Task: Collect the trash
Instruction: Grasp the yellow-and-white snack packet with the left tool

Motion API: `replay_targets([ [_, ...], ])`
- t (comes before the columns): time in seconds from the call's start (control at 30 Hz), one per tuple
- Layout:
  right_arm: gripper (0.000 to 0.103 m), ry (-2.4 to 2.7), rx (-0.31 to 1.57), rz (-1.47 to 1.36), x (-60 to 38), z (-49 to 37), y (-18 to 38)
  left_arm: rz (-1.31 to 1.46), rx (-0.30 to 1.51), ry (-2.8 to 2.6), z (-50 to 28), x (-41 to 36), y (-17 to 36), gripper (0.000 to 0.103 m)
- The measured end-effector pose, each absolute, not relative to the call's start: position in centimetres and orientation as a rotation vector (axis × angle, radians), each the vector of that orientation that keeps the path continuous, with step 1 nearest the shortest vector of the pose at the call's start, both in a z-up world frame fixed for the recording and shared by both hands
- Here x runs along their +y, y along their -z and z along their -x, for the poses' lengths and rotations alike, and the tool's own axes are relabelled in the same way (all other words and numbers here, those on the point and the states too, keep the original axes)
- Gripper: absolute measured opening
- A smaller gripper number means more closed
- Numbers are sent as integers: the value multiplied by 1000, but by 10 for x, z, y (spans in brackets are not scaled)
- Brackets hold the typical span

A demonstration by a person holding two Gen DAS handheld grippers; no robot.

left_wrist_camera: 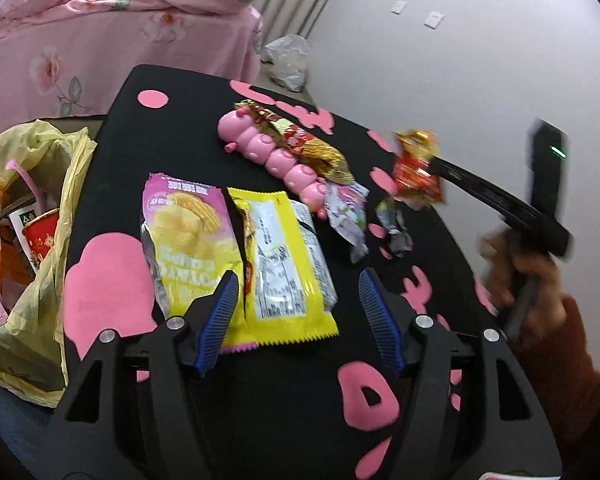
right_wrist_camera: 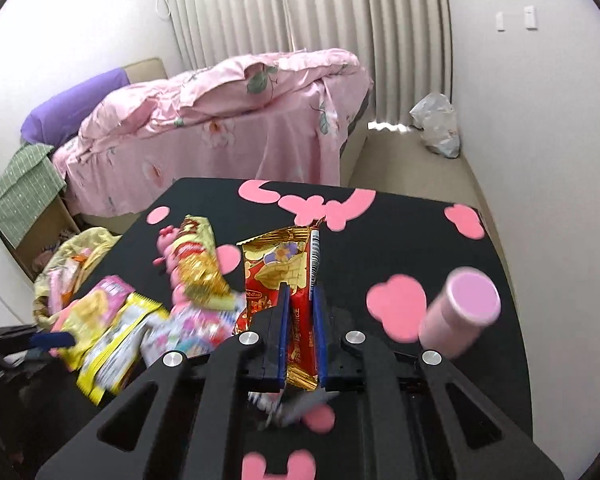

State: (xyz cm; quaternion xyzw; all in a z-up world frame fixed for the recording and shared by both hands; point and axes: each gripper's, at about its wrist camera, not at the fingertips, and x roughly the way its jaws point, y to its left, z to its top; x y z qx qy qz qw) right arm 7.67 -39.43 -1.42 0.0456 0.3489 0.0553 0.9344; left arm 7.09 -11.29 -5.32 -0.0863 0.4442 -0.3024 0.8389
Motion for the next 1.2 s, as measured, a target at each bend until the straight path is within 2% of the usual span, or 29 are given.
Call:
replay_targets([
  [0.37,11,-50,695,-129,-400,-5,33,13,977,543,-83,-151,68,59],
  [0.5,11,-70,697,-194,-399,6,38,13,992,553,-75,-149,68,44],
  [0.6,11,-70,693,-185,-392,10,38,19,987,558,-67,-144,67,41],
  [0.67,11,-78,687,-175,-385,13,34,22,984,568,-63,-143,65,35],
  [1.2,11,-89,616,-111,-359,38,-6,-20,794,587,-20,-130,9,33],
])
